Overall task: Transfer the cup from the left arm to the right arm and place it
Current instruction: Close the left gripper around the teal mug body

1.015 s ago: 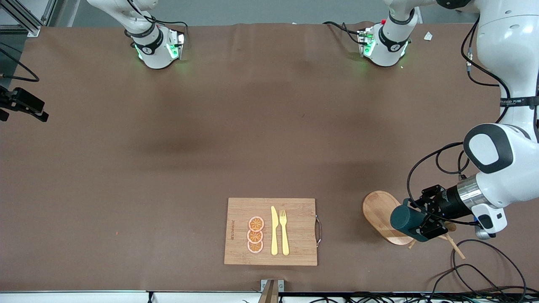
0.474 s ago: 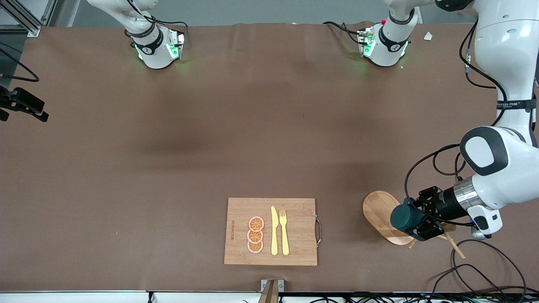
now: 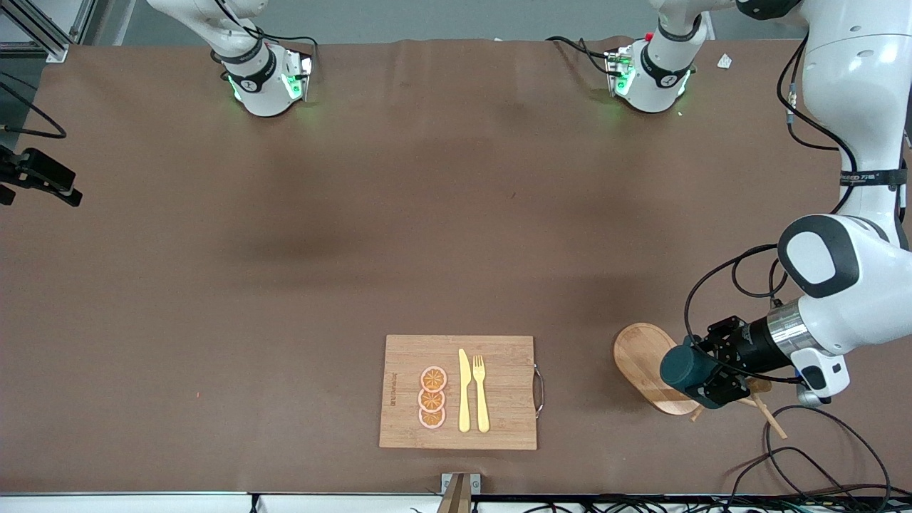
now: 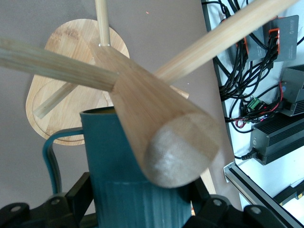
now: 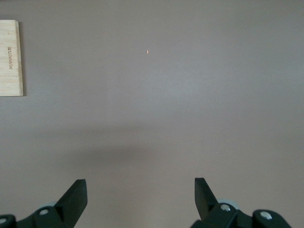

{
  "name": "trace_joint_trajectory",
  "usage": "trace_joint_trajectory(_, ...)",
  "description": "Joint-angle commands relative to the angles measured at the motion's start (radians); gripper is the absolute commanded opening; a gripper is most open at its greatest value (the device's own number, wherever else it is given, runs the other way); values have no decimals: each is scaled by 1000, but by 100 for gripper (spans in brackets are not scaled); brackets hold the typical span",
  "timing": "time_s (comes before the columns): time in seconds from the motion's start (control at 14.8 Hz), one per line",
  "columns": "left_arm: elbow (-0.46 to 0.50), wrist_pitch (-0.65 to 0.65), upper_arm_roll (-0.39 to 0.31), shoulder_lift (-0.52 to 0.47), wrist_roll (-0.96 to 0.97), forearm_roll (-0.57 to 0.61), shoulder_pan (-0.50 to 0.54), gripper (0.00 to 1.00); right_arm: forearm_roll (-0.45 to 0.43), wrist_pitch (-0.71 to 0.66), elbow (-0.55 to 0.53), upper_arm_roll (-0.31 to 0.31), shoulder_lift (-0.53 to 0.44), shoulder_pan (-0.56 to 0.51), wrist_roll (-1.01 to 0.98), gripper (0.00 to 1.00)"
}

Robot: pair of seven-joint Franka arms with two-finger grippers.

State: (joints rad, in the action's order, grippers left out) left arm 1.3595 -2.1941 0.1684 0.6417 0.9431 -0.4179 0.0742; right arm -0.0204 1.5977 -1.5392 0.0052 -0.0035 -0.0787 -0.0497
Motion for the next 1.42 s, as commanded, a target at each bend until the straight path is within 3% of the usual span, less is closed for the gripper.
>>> trace_joint_trajectory(0.0,-17,-4,0,13,-9,-16,-1,77,17,1,-21,15,-21,-21,-13,100)
trace_joint_trajectory(0.68,-13,33,29,-31,6,-53,10,76,19,2,-21,15,-21,-23,-13,100)
trace_joint_trajectory(1.22,-13,165,31,-94,23,-47,4,76,19,2,-21,15,-21,-23,-13,100)
trace_joint_trajectory(1.35,-13,165,60,-102,57,-39,4,76,19,2,-21,15,-21,-23,-13,100)
